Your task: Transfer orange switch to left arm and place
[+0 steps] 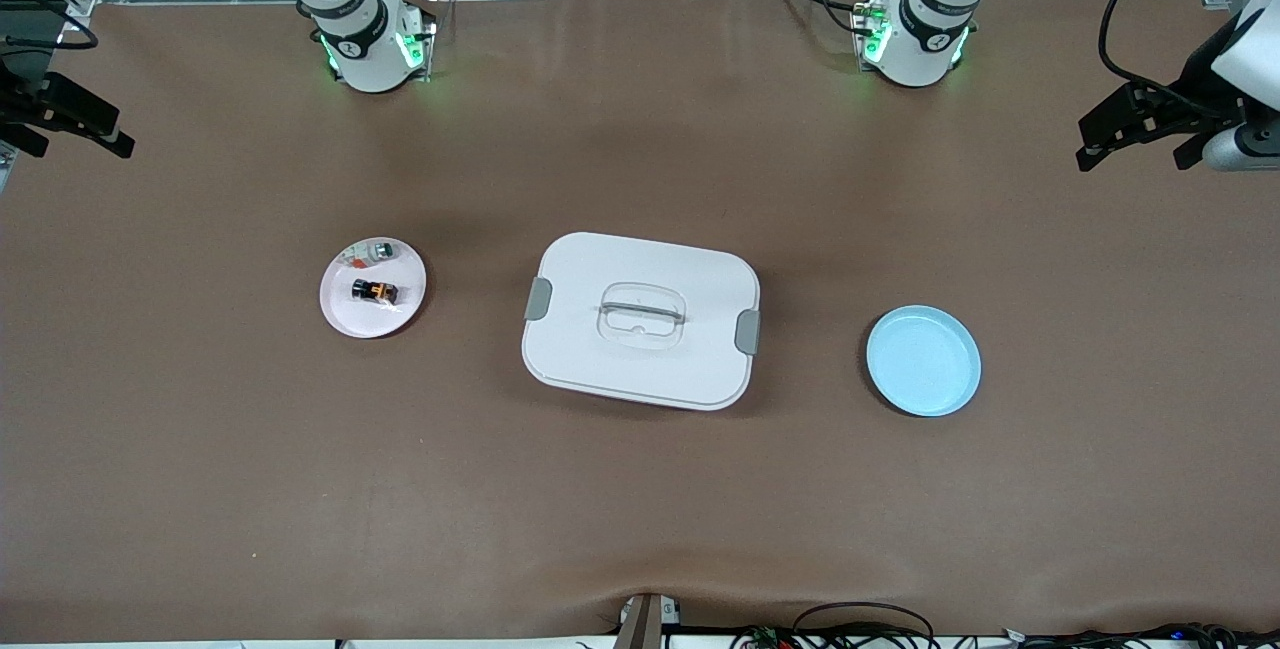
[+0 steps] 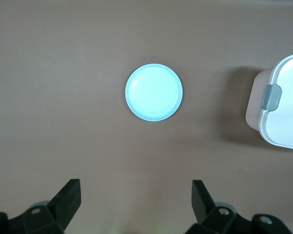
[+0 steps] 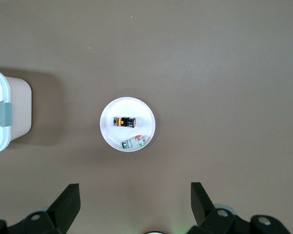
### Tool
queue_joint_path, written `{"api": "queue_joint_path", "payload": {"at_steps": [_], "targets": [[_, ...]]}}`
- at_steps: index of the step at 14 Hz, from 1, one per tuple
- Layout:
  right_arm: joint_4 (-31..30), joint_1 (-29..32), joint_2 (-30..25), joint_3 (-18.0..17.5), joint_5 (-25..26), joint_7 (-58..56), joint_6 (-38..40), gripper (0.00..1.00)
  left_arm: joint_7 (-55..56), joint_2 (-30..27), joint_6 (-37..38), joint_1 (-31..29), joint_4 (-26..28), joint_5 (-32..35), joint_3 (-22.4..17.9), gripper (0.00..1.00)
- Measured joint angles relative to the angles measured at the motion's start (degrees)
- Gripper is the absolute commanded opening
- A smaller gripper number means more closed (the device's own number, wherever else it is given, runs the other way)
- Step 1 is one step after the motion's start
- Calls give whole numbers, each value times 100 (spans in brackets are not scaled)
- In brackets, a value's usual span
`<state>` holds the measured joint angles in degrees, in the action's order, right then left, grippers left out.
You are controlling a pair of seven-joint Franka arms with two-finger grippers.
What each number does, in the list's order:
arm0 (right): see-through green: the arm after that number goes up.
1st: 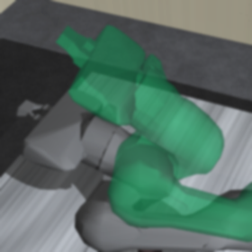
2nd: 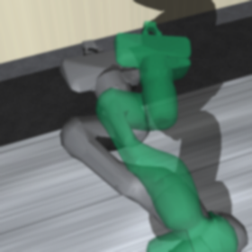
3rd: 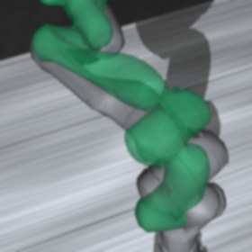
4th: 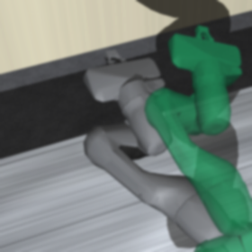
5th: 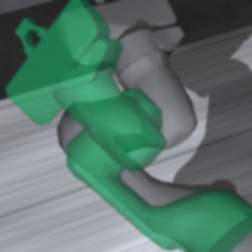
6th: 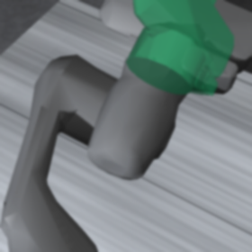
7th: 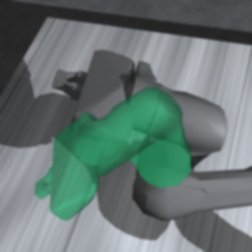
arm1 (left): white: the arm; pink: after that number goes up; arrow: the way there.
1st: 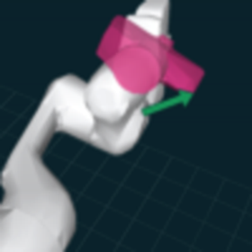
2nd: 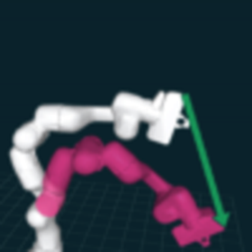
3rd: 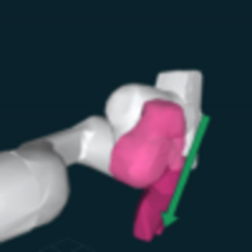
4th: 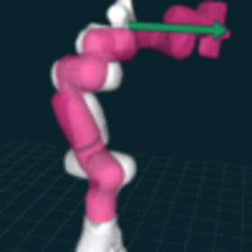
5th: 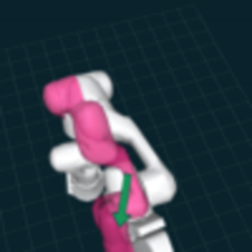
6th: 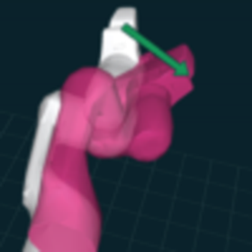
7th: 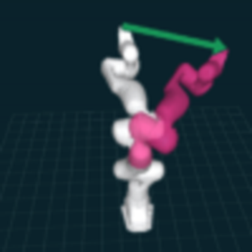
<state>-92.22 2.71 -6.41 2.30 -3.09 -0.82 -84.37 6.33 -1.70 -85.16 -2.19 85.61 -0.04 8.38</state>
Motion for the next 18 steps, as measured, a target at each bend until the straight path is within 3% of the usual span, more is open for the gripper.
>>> {"api": "queue_joint_path", "payload": {"at_steps": [3,11,18], "targets": [[-37,253,14,10,-6,-19,49,100,0,0,1,0,1,0,-1,100],[-34,211,47,-83,8,-21,31,100,0,1,29,-6,29,0,-2,100],[-15,252,883,-19,18,-21,-20,100,0,7,55,-179,137,0,-13,100]]}}
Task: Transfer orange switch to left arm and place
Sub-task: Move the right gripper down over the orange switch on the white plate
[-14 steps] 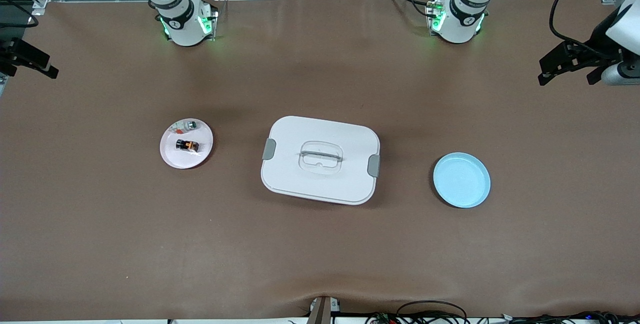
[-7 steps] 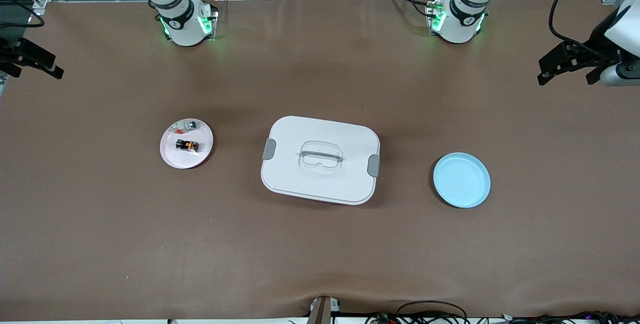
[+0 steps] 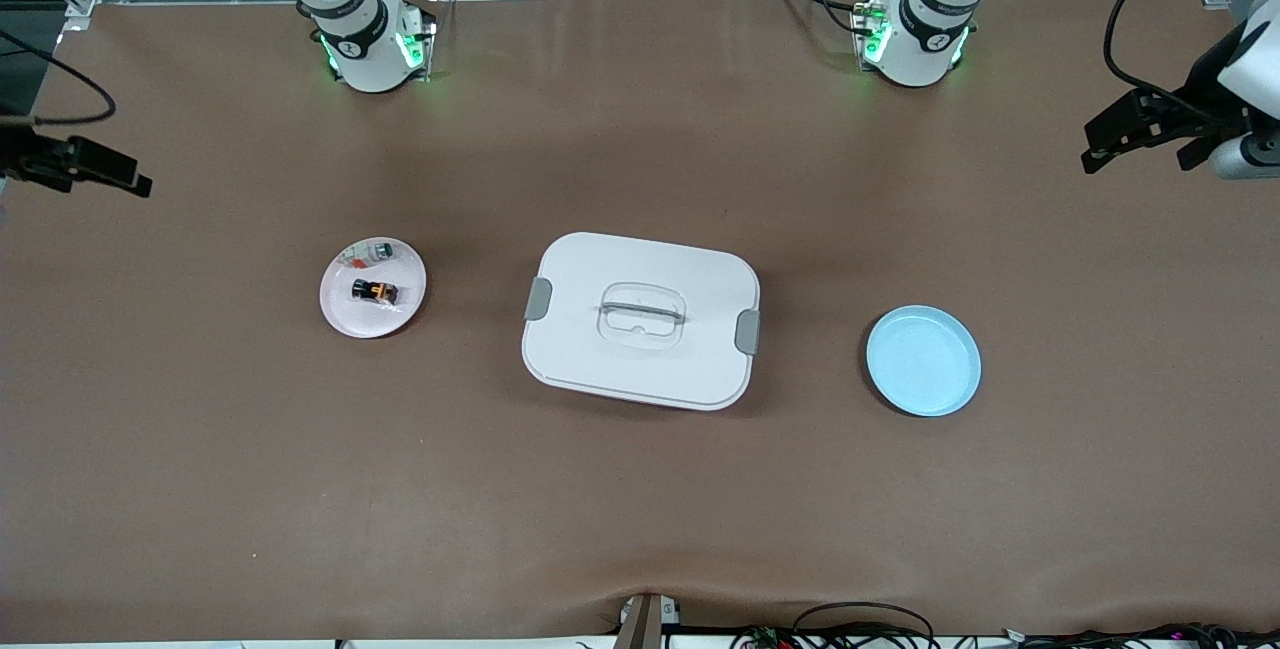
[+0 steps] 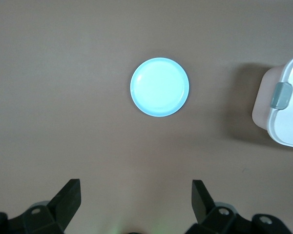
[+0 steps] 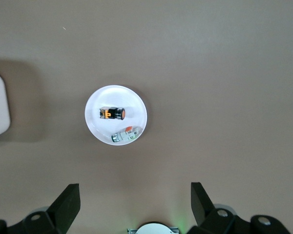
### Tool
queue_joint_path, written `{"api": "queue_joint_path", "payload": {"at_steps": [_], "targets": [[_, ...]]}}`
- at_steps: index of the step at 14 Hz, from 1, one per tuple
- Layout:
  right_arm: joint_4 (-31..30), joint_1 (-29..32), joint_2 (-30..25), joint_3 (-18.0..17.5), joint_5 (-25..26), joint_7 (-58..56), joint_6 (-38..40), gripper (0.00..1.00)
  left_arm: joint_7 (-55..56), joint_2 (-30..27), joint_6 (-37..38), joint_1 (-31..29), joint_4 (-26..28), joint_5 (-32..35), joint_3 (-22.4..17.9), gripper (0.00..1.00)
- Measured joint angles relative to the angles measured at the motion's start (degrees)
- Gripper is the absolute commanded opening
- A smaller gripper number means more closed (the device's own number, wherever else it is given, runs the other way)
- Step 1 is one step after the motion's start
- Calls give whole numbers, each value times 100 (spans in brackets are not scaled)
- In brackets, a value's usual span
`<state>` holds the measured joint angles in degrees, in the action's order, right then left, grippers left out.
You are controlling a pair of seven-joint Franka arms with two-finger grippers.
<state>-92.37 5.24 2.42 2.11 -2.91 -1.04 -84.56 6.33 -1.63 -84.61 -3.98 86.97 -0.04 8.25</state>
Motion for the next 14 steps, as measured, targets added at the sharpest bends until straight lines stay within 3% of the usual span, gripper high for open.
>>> {"api": "queue_joint_path", "payload": {"at_steps": [6,10,14], "targets": [[-243,74,341,12,-139,47,-477,100,0,0,54,-75,35,0,-2,100],[-1427,28,277,-39,-183,66,-1953,100,0,-11,112,-74,15,0,-1,100],[-2379,-430,258,-83,-72,414,-3259,100,0,-7,132,-75,26,0,-1,100]]}}
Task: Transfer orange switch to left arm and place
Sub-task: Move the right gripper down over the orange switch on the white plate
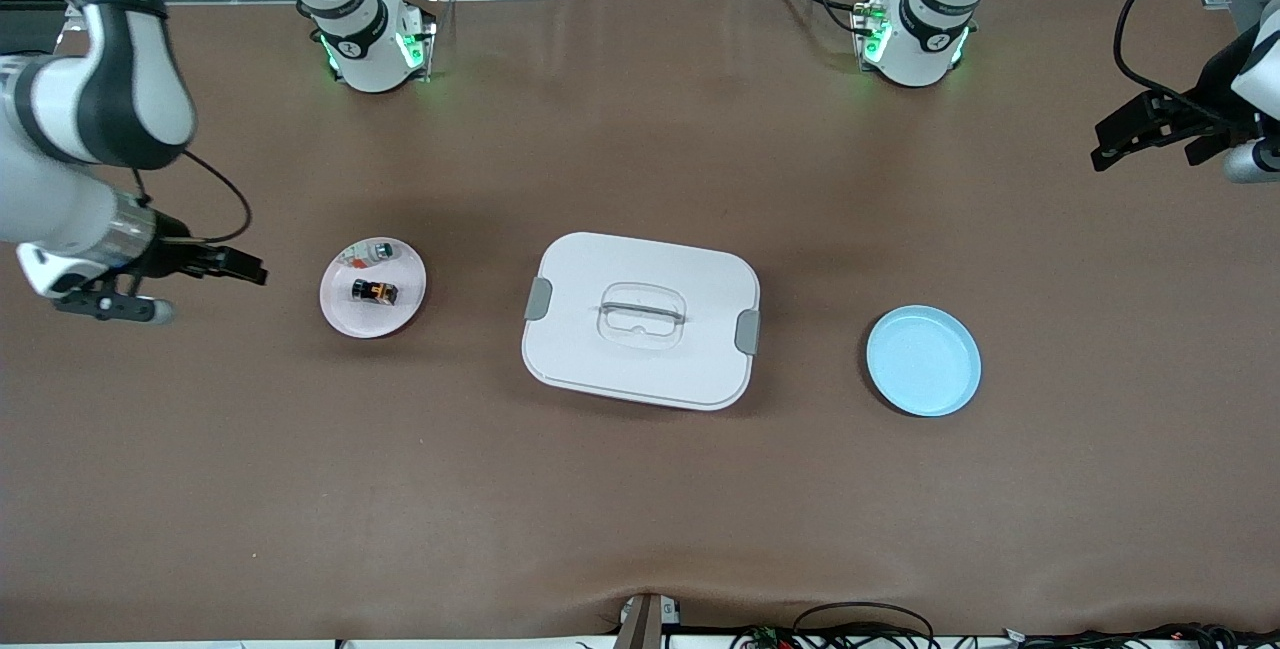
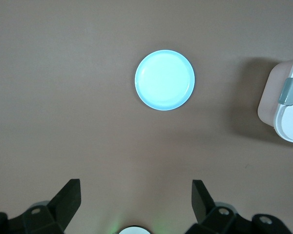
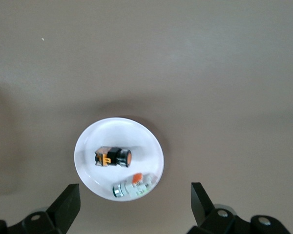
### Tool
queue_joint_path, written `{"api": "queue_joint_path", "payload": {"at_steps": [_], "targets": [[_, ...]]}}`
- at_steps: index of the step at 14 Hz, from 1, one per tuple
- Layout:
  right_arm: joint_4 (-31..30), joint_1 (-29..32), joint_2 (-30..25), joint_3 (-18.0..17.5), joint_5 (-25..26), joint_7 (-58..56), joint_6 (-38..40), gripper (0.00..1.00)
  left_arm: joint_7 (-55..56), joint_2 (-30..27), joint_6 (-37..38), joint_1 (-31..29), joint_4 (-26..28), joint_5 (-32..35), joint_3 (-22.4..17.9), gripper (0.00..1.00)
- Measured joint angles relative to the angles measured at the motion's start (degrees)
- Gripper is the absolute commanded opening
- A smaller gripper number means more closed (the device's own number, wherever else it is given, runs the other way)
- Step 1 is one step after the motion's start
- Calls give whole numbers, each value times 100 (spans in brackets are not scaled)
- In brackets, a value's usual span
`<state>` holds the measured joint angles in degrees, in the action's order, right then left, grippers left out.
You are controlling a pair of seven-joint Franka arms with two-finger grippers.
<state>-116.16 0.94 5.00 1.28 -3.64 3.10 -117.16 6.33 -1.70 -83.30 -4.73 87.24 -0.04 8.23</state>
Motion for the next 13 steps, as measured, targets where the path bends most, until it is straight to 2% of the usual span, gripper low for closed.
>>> {"api": "queue_joint_path", "payload": {"at_steps": [5,9,13], "targets": [[-812,-294,103,-6,116,161,-1202,100,0,4,8,-2,23,0,-2,100],[-1080,-468,392,-7,207,362,-1838,100,0,53,11,-3,40,0,-2,100],[-1308,-700,612,-7,726,982,-2247,100,0,126,11,-3,42,0,-2,100]]}}
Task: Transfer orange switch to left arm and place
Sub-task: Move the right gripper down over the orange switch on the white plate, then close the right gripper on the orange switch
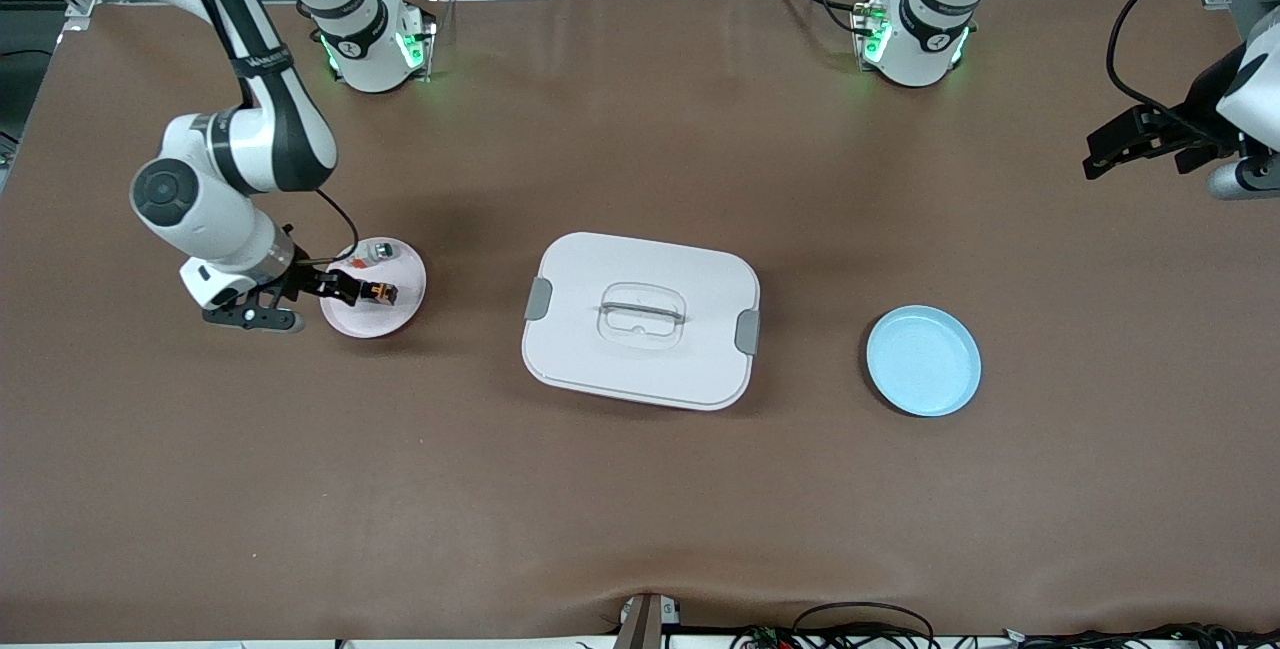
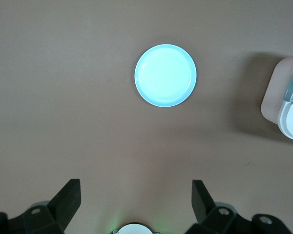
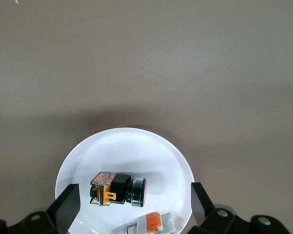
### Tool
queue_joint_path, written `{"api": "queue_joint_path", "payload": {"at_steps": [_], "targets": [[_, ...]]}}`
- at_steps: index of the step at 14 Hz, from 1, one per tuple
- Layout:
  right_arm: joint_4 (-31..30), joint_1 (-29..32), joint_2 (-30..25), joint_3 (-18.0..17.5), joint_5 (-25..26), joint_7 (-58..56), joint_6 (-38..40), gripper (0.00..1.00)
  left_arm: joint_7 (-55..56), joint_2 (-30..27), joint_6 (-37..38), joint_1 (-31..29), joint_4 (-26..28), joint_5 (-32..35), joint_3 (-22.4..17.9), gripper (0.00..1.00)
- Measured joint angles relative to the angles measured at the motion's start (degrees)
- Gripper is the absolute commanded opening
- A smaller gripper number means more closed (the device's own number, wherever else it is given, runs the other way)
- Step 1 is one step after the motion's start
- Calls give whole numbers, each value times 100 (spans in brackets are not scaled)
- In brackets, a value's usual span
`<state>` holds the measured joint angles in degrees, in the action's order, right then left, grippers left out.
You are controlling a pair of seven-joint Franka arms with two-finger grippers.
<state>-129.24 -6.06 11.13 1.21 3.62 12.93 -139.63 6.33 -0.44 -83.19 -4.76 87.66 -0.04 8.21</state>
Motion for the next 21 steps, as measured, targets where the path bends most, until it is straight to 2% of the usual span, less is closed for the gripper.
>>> {"api": "queue_joint_path", "payload": {"at_steps": [2,4,8,21], "targets": [[-67,-136,73,-1,397,439,-114,100,0,3,0,0,0,0,0,100],[-206,-187,140,-1,546,597,-414,100,0,8,0,0,1,0,0,100],[-425,-187,366,17,556,721,-832,100,0,33,0,2,1,0,1,100],[-499,-326,498,-3,560,1030,-975,100,0,33,9,5,1,0,13,100]]}}
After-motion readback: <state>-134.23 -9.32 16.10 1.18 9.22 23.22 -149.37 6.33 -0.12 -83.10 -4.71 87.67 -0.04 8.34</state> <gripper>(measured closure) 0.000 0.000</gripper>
